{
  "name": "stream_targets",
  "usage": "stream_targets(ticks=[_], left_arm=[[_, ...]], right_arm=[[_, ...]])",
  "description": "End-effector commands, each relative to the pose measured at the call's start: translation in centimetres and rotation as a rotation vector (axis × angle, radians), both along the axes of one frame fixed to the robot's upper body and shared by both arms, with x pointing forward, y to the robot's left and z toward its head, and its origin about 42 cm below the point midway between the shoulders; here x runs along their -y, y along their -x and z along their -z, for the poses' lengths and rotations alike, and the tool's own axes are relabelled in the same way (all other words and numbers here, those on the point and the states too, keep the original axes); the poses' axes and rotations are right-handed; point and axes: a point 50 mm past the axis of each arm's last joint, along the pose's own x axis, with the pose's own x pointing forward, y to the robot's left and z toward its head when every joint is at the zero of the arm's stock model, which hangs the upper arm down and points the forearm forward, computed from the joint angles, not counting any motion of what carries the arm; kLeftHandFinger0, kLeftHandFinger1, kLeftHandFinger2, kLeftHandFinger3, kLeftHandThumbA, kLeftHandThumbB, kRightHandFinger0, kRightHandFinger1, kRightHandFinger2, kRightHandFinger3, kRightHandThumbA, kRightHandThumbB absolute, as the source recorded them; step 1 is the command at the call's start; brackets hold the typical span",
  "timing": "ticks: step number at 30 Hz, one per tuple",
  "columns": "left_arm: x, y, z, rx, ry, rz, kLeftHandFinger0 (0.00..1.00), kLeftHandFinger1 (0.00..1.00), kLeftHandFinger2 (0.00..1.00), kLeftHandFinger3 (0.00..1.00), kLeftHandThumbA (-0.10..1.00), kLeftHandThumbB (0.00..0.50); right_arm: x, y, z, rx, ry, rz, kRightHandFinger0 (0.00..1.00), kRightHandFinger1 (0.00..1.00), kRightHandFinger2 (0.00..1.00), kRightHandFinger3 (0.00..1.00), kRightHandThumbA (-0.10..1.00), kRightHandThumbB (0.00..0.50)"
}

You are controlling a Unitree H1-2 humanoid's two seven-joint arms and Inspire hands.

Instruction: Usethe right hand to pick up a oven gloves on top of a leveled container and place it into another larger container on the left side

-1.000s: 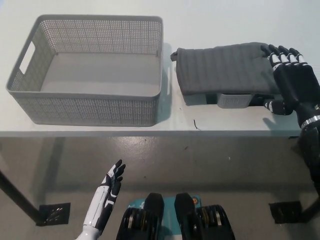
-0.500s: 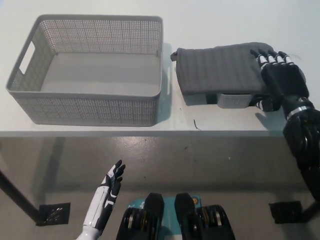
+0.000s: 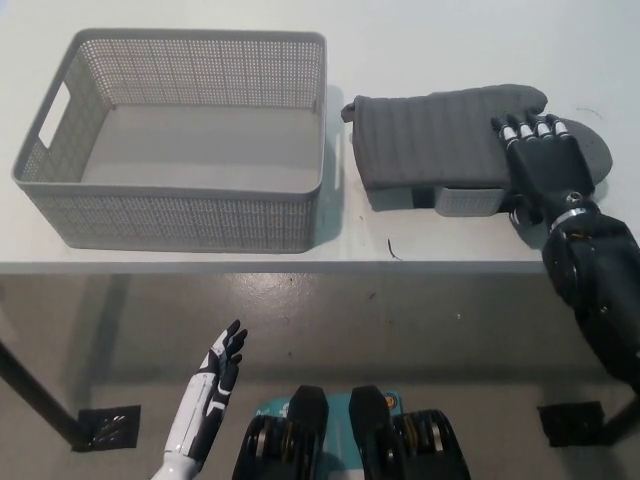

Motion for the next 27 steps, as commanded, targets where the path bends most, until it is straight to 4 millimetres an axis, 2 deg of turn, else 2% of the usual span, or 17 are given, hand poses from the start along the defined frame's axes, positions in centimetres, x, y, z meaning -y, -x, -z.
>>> stream_targets(ticks=[1, 2, 3, 4, 5, 6, 7, 8, 9, 10, 12, 13, 17, 18, 23, 26, 27], left_arm=[[-0.3, -0.3, -0.8, 0.059, 0.022, -0.014, 1.00, 1.00, 1.00, 1.00, 1.00, 0.127], [-0.3, -0.2, -0.8, 0.058, 0.021, -0.016, 1.00, 1.00, 1.00, 1.00, 1.00, 0.125], [-0.4, -0.1, -0.7, 0.056, 0.020, -0.017, 1.00, 1.00, 1.00, 1.00, 1.00, 0.117], [-0.4, -0.1, -0.7, 0.055, 0.021, -0.019, 1.00, 1.00, 1.00, 1.00, 1.00, 0.118], [-0.5, 0.1, -0.6, 0.050, 0.028, -0.024, 1.00, 1.00, 1.00, 1.00, 1.00, 0.120], [-0.5, 0.2, -0.5, 0.049, 0.031, -0.025, 1.00, 1.00, 1.00, 1.00, 1.00, 0.121], [-0.5, 0.2, -0.5, 0.048, 0.029, -0.027, 1.00, 1.00, 1.00, 1.00, 1.00, 0.108], [-0.5, 0.5, -0.3, 0.040, 0.030, -0.028, 1.00, 1.00, 1.00, 1.00, 1.00, 0.107], [-0.5, 0.6, -0.3, 0.041, 0.025, -0.028, 1.00, 1.00, 1.00, 1.00, 1.00, 0.096], [-0.4, 0.7, -0.2, 0.039, 0.019, -0.027, 1.00, 1.00, 1.00, 1.00, 1.00, 0.103], [-0.3, 0.9, 0.1, 0.031, 0.018, -0.028, 1.00, 1.00, 1.00, 1.00, 1.00, 0.102], [-0.2, 0.9, 0.1, 0.031, 0.020, -0.026, 1.00, 1.00, 1.00, 1.00, 1.00, 0.103], [-0.1, 0.4, -0.1, 0.038, 0.007, -0.022, 1.00, 1.00, 1.00, 1.00, 1.00, 0.124], [-0.1, 0.3, -0.2, 0.040, 0.012, -0.017, 1.00, 1.00, 1.00, 1.00, 1.00, 0.129], [-0.1, 0.1, -0.3, 0.043, 0.019, -0.023, 1.00, 1.00, 1.00, 1.00, 1.00, 0.134], [-0.1, 0.2, -0.2, 0.041, 0.017, -0.028, 1.00, 1.00, 1.00, 1.00, 1.00, 0.114], [-0.1, 0.3, -0.2, 0.040, 0.023, -0.028, 1.00, 1.00, 1.00, 1.00, 1.00, 0.115]], right_arm=[[1.3, -2.3, -2.4, 0.091, 0.140, 0.040, 1.00, 1.00, 1.00, 1.00, 0.90, 0.331], [1.3, -2.4, -2.2, 0.093, 0.144, 0.037, 1.00, 1.00, 1.00, 1.00, 0.84, 0.332], [1.7, -2.8, -2.0, 0.100, 0.192, 0.034, 1.00, 1.00, 1.00, 1.00, 0.62, 0.318], [1.8, -3.1, -1.9, 0.111, 0.237, 0.030, 1.00, 1.00, 1.00, 1.00, 0.49, 0.302], [2.0, -3.3, -1.9, 0.124, 0.251, 0.016, 1.00, 1.00, 1.00, 0.98, 0.26, 0.324], [2.1, -3.4, -1.8, 0.129, 0.250, 0.011, 1.00, 0.95, 0.93, 0.92, 0.17, 0.330], [2.1, -3.4, -1.8, 0.174, 0.214, 0.009, 0.48, 0.45, 0.61, 0.81, 0.02, 0.364], [2.2, -3.2, -1.4, 0.191, 0.206, 0.005, 0.32, 0.39, 0.56, 0.78, 0.00, 0.372], [2.4, -2.9, -1.3, 0.276, 0.180, -0.048, 0.06, 0.10, 0.32, 0.66, -0.03, 0.368], [2.5, -2.4, -1.3, 0.352, 0.138, -0.082, 0.00, 0.00, 0.12, 0.54, 0.01, 0.339], [2.6, -2.0, -1.2, 0.385, 0.090, -0.109, 0.00, 0.00, 0.06, 0.44, 0.01, 0.315], [2.6, -1.9, -1.2, 0.392, 0.062, -0.113, 0.00, 0.00, 0.06, 0.41, -0.01, 0.315], [2.6, -2.0, -1.9, 0.439, -0.018, -0.144, 0.00, 0.00, 0.08, 0.24, -0.10, 0.195], [2.7, -1.9, -2.1, 0.478, -0.049, -0.164, 0.00, 0.00, 0.06, 0.19, -0.10, 0.221], [2.9, -2.1, -2.8, 0.521, -0.094, -0.167, 0.00, 0.00, 0.21, 0.06, -0.10, 0.225], [2.7, -2.0, -3.6, 0.535, -0.112, -0.181, 0.00, 0.00, 0.23, 0.15, -0.10, 0.226], [2.6, -2.0, -4.3, 0.553, -0.129, -0.188, 0.00, 0.04, 0.36, 0.09, -0.10, 0.161]])
